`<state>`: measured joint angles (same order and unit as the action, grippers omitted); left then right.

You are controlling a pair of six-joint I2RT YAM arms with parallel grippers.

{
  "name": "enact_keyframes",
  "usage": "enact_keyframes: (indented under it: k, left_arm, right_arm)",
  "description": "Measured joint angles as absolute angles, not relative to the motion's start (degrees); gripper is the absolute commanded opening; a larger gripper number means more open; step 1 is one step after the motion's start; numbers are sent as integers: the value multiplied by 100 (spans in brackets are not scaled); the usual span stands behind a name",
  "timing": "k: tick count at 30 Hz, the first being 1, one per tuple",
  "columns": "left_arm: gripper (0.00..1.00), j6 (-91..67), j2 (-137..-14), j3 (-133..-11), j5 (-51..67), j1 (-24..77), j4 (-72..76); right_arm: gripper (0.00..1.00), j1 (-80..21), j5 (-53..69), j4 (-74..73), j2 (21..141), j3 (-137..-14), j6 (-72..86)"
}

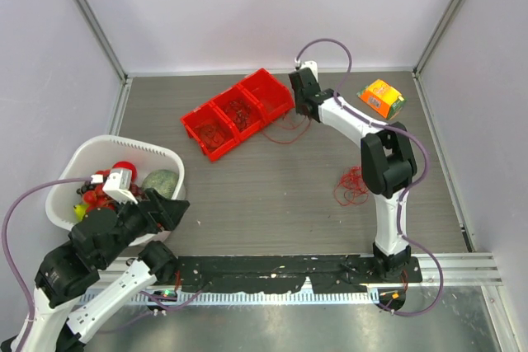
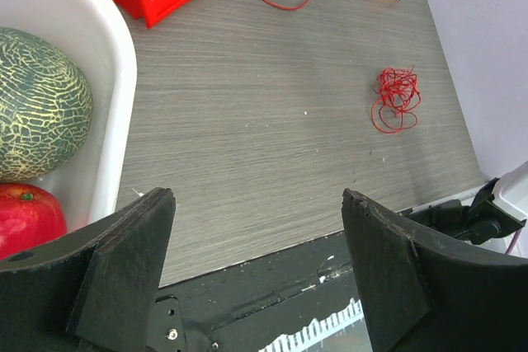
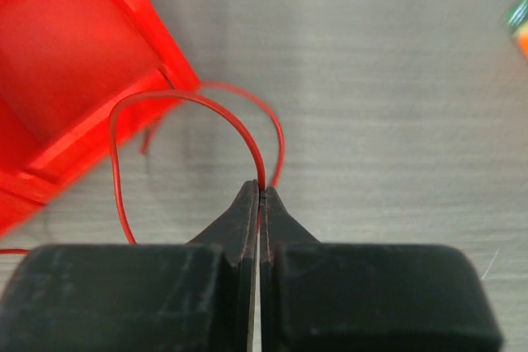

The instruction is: Untangle the cables

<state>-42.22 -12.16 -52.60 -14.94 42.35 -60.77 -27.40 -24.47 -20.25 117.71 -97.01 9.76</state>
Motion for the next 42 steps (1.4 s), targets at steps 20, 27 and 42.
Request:
enact_keyframes:
  k: [20, 27, 42]
  left_arm:
    - [86, -4147, -1452, -5221, -1363, 4235, -6069]
    - [86, -4147, -1463, -5214, -1339, 4235, -6069]
    - [87, -4132, -1417, -5201, -1282, 4235, -6064]
  right_arm:
    - [37, -2257, -1361, -2670, 12355, -9373, 2655]
    - [52, -2248, -1245, -2674, 12359, -9358, 2836]
    - [53, -2134, -1243, -2600, 12838, -9926, 1341]
